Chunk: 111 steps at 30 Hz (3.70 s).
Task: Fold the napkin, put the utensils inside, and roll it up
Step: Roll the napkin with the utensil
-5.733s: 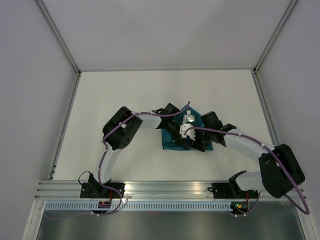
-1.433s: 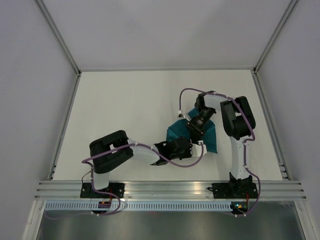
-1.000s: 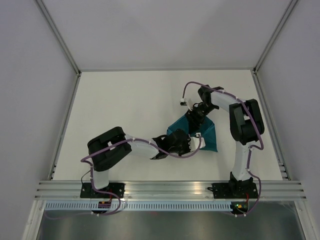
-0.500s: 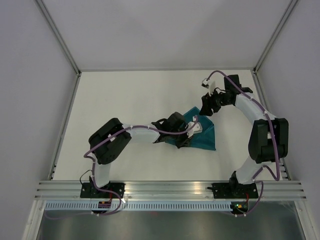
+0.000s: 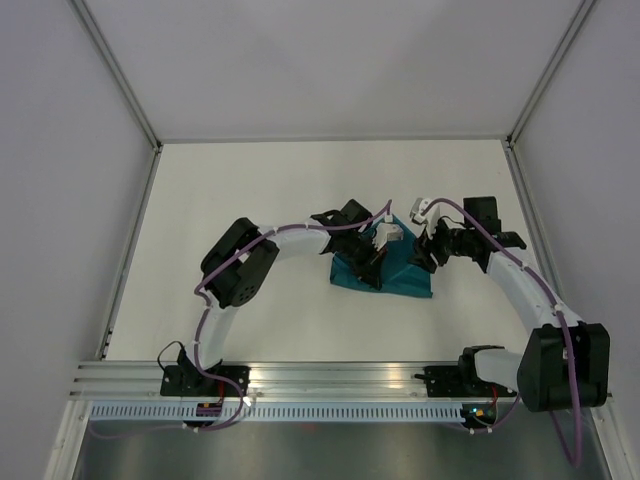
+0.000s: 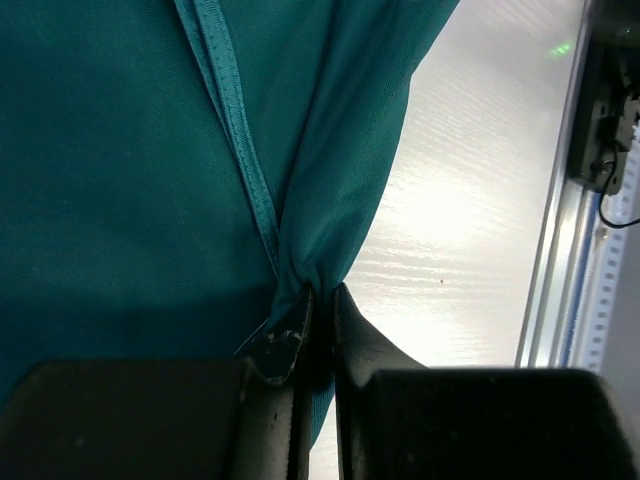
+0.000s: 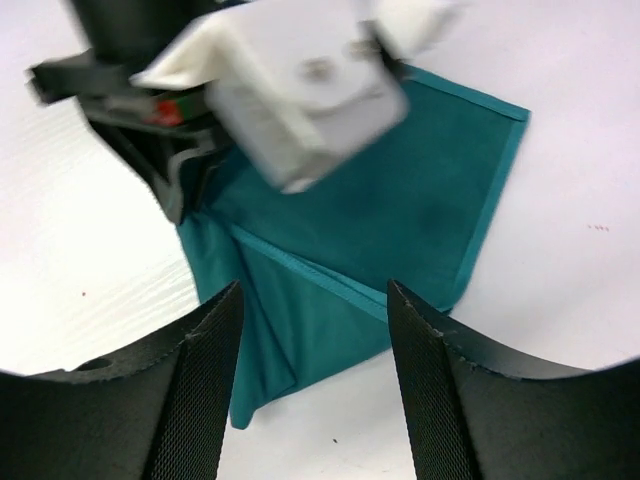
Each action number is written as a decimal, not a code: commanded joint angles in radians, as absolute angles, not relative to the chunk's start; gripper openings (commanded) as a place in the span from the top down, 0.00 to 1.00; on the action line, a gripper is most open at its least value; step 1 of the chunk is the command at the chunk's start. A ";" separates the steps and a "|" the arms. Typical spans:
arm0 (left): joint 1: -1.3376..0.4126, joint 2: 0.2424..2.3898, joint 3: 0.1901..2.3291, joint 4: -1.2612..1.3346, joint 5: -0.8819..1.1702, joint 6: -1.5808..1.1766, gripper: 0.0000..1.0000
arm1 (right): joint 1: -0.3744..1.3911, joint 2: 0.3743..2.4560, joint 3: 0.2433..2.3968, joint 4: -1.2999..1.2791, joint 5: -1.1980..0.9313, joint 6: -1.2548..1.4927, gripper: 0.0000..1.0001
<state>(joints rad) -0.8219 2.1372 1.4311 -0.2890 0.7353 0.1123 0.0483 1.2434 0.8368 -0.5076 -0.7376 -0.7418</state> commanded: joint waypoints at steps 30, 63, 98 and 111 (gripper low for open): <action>-0.756 2.365 1.608 -0.538 0.838 0.012 0.81 | 0.569 1.344 0.541 -0.135 -0.273 -0.834 0.58; -0.594 1.555 1.166 0.109 0.232 -0.192 0.50 | 0.342 2.003 1.189 -0.985 -0.634 -1.078 0.80; -1.295 1.880 0.744 0.750 -0.325 0.699 0.37 | 0.276 2.306 1.462 -1.193 -0.675 -1.101 0.80; -1.241 1.948 0.784 0.643 -0.258 0.637 0.44 | 0.275 2.313 1.468 -1.207 -0.673 -1.104 0.80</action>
